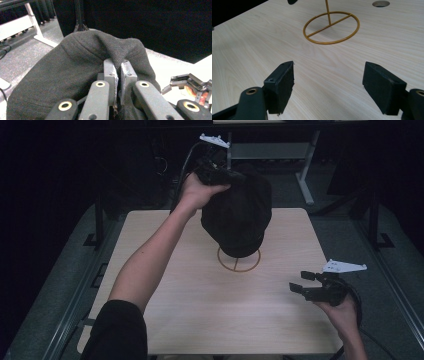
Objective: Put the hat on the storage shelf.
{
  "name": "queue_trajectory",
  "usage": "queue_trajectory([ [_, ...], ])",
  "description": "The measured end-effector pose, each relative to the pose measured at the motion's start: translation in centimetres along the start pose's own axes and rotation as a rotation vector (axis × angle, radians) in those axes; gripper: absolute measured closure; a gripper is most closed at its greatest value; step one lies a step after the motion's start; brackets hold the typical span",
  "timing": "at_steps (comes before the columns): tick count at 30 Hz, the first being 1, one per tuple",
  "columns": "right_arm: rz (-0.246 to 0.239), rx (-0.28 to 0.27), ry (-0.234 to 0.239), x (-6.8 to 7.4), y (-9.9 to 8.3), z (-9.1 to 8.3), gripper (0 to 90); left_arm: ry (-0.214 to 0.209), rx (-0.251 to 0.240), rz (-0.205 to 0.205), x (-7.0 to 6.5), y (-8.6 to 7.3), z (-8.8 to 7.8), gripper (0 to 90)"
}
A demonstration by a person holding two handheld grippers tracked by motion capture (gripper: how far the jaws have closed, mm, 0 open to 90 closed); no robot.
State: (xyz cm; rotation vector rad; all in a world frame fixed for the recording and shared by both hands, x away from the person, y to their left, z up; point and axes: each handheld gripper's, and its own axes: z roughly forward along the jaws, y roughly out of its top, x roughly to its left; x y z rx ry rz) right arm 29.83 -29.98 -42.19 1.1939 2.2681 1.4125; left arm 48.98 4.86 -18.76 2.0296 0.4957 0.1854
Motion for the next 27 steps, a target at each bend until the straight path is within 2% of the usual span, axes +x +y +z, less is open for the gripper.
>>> queue_trajectory([
  [3,0.001,0.008,-0.003,0.0,-0.1,-0.1,24.9,0.009,0.032,0.017,0.1,0.1,0.8,85.8],
  [10,0.002,0.018,0.000,0.0,-0.2,0.3,25.0,0.017,0.064,0.020,0.0,0.2,2.7,85.9],
  [13,-0.001,0.028,0.001,0.0,-0.3,0.5,25.0,0.028,0.079,0.009,0.1,0.1,3.4,85.4],
  [16,-0.003,0.037,0.000,0.1,-0.2,0.7,25.0,0.048,0.101,-0.025,0.4,0.0,3.9,76.8],
  [20,-0.009,0.042,-0.001,0.1,-0.3,0.7,25.0,0.051,0.106,-0.039,0.7,-0.2,3.8,65.5],
  [27,-0.015,0.050,-0.002,0.3,-0.3,0.8,24.9,0.062,0.106,-0.030,0.7,-0.3,2.9,61.8],
])
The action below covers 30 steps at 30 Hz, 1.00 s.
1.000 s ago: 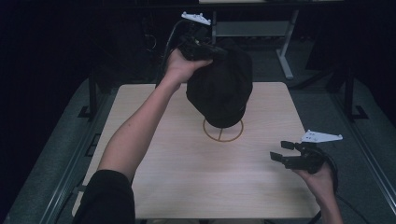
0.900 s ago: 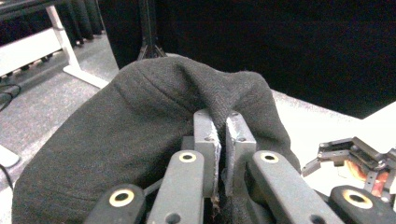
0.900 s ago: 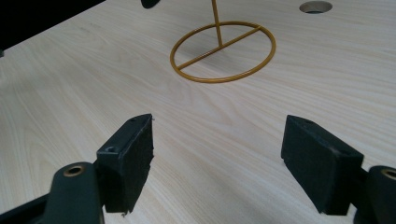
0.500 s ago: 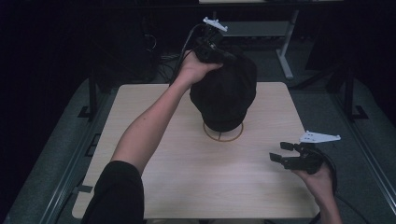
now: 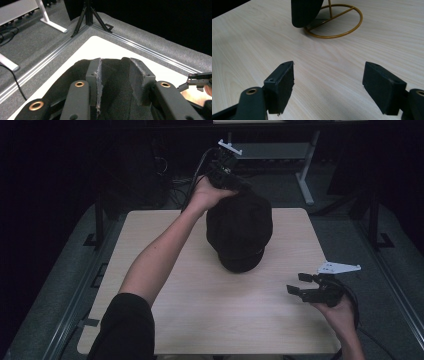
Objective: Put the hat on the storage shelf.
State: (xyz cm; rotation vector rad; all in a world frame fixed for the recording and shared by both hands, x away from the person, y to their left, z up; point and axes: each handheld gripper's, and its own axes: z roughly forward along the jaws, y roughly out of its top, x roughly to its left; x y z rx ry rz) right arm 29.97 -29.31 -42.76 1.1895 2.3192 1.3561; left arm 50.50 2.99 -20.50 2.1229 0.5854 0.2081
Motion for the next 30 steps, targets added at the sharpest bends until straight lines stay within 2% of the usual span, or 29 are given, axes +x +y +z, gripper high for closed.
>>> queue_trajectory([
  [19,-0.015,0.012,-0.015,0.6,0.1,0.4,23.3,0.009,-0.020,0.009,-0.6,-1.8,-3.0,58.7],
  [30,-0.023,0.031,-0.027,1.1,0.1,0.8,20.5,0.001,-0.024,-0.011,-1.3,-4.4,-4.5,52.5],
])
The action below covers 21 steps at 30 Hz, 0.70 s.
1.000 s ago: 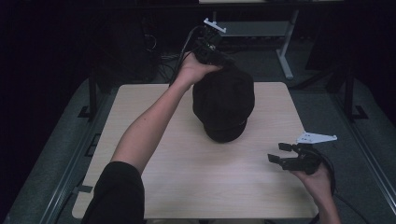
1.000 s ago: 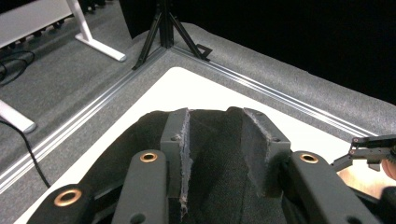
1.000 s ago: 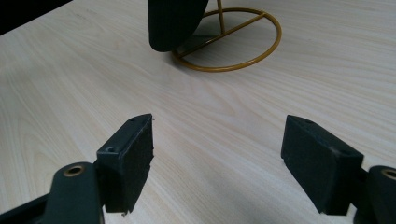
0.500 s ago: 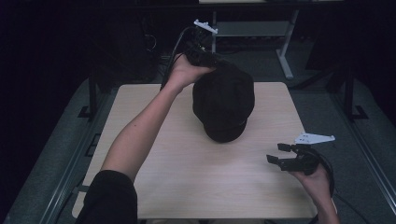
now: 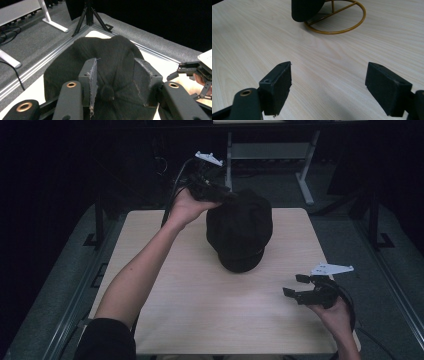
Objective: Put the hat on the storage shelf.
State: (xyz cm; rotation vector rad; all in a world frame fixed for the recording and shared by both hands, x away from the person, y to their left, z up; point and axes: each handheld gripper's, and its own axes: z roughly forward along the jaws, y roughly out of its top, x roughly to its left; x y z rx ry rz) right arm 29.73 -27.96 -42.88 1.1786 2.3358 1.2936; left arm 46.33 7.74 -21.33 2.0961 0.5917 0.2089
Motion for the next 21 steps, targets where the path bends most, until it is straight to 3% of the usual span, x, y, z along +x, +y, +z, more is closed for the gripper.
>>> queue_trajectory([
  [11,0.008,0.003,0.015,0.3,-0.2,0.2,22.4,0.000,-0.036,-0.045,-0.3,-3.8,-1.4,42.7],
  [21,-0.013,0.020,0.018,1.2,0.1,0.8,21.6,0.015,-0.027,-0.070,-0.4,-6.8,-3.4,37.6],
])
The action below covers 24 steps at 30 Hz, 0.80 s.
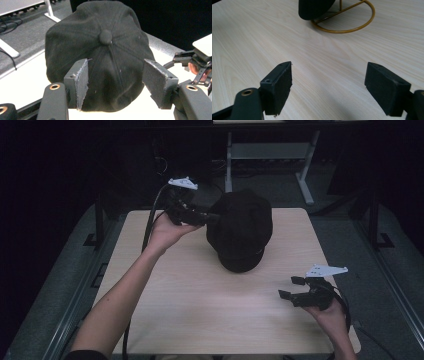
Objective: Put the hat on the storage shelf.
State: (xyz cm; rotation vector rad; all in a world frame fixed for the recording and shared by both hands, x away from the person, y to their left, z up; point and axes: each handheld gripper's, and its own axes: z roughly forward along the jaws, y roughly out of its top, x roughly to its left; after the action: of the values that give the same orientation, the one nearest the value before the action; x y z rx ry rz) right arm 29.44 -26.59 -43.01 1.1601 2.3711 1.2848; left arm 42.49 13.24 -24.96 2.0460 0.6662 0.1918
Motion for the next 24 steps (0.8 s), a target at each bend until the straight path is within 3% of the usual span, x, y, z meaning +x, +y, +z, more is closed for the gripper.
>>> queue_trajectory([
  [6,-0.004,0.009,-0.014,0.4,0.0,0.3,21.6,0.024,-0.004,-0.001,-0.2,-1.2,-1.2,35.0],
  [24,0.001,0.006,-0.020,0.8,-0.1,0.5,20.5,0.015,-0.022,-0.024,-0.7,-4.8,-2.9,28.0],
])
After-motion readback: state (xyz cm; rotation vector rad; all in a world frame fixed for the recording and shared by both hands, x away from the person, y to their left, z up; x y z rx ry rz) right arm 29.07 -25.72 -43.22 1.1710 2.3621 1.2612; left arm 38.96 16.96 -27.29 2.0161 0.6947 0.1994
